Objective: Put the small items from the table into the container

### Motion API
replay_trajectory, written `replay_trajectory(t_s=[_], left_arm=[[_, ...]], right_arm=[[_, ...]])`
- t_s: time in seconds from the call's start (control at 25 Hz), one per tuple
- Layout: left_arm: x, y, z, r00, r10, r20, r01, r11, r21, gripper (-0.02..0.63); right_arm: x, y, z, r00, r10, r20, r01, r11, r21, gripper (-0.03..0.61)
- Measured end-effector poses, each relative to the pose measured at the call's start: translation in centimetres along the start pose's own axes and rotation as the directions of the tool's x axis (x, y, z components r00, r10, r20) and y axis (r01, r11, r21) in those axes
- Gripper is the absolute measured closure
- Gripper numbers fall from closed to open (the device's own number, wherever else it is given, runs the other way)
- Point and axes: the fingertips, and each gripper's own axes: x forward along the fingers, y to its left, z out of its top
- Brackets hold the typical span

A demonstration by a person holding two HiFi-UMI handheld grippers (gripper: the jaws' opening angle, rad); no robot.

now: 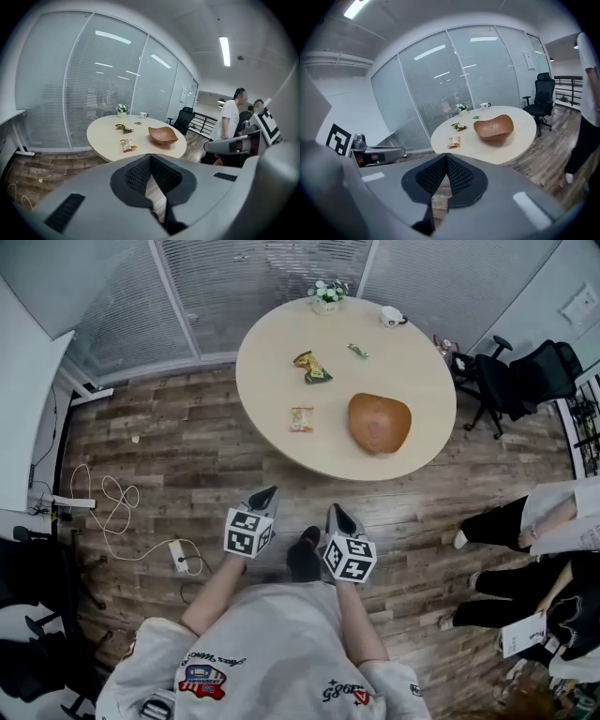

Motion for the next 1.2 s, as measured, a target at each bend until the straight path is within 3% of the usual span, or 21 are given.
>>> replay_trajectory(t_s=[0.32,0.6,0.72,0.88,1.08,1.2], left_arm=[[8.9,1.3,3.9,0.998,0.014,-0.054,-0.015,1.0,-0.026,0.606],[15.1,2.8,5.4,0.992,0.022,-0.121,-0.027,0.999,-0.035,0.604],[18.0,4.0,6.0,0.99,0.021,-0.142,-0.026,0.999,-0.033,0.528],[21.8,6.7,6.2,0.985,0.049,-0.164,-0.055,0.998,-0.032,0.476],[26.4,9.8,5.1,0.974,0.059,-0.218,-0.078,0.994,-0.078,0.387],[28.9,11.0,4.2,0.963,0.042,-0.267,-0.067,0.994,-0.086,0.373]], right_arm=[[6.3,-4.7,6.4,0.999,0.04,-0.027,-0.041,0.999,-0.034,0.577],[10.7,-7.9,8.9,0.997,0.041,-0.07,-0.043,0.999,-0.028,0.577],[12.7,-8.7,9.7,0.996,0.034,-0.082,-0.036,0.999,-0.021,0.577],[15.9,-9.5,11.4,0.996,0.014,-0.087,-0.016,1.0,-0.018,0.577],[19.3,-9.9,13.8,0.995,-0.019,-0.102,0.016,0.999,-0.034,0.577],[21.2,-10.0,14.8,0.993,-0.038,-0.108,0.034,0.998,-0.045,0.577]])
